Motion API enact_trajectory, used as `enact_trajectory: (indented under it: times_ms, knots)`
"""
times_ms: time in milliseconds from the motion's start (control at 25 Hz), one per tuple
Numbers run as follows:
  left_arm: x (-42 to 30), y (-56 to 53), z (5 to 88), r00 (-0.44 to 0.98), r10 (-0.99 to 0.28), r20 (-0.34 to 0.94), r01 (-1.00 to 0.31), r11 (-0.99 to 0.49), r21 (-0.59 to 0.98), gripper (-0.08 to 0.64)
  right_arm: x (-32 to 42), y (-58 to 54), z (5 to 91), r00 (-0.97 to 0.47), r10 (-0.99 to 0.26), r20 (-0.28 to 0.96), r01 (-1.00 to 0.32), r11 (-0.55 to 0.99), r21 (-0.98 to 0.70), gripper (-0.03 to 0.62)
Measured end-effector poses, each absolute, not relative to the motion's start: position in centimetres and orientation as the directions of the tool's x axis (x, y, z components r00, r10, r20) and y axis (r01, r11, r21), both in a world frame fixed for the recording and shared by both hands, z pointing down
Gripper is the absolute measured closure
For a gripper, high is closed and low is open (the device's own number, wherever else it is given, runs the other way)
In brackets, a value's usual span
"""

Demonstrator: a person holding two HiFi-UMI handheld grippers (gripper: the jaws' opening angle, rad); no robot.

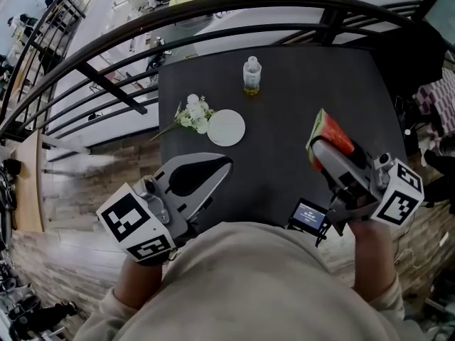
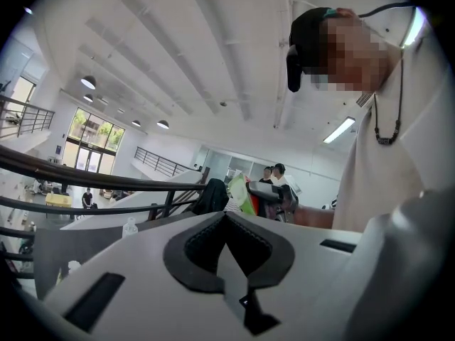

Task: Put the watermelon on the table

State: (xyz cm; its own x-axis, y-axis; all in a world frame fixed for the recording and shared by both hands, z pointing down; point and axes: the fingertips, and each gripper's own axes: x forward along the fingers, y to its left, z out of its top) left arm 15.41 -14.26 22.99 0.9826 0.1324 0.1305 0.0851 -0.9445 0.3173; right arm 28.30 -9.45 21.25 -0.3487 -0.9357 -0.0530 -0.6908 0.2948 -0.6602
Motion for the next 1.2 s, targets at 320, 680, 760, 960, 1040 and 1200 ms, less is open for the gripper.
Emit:
enact_trajectory:
  times_ms: [320, 680, 760, 960, 1040, 1200]
  knots:
    - [13.1, -15.9, 23.5, 0.991, 0.065, 0.114, 0.019, -0.929, 0.369, 0.557, 26.5, -11.9, 21.1, -0.405, -0.914, 0.007, -0.696, 0.304, -0.651, 0.399]
    - [9.0, -16.5, 25.8, 0.991, -0.047, 0.126, -0.096, -0.901, 0.422, 0.558, 23.6, -15.5, 22.8, -0.503, -0.862, 0.054, -0.676, 0.354, -0.647, 0.399]
    - [8.1, -16.7, 26.2, 0.989, -0.075, 0.128, -0.123, -0.895, 0.428, 0.557, 22.8, -16.3, 23.2, -0.524, -0.849, 0.062, -0.673, 0.368, -0.642, 0.399]
    - [6.0, -17.2, 26.5, 0.981, -0.140, 0.136, -0.186, -0.879, 0.438, 0.557, 21.9, -18.5, 23.8, -0.559, -0.825, 0.079, -0.668, 0.393, -0.632, 0.399]
    - [5.1, -17.4, 26.7, 0.976, -0.165, 0.139, -0.211, -0.872, 0.442, 0.557, 21.8, -19.2, 24.2, -0.565, -0.820, 0.090, -0.671, 0.394, -0.628, 0.399]
    - [3.8, -17.7, 26.9, 0.966, -0.212, 0.145, -0.255, -0.856, 0.450, 0.557, 21.9, -20.6, 25.6, -0.573, -0.810, 0.128, -0.686, 0.388, -0.616, 0.399]
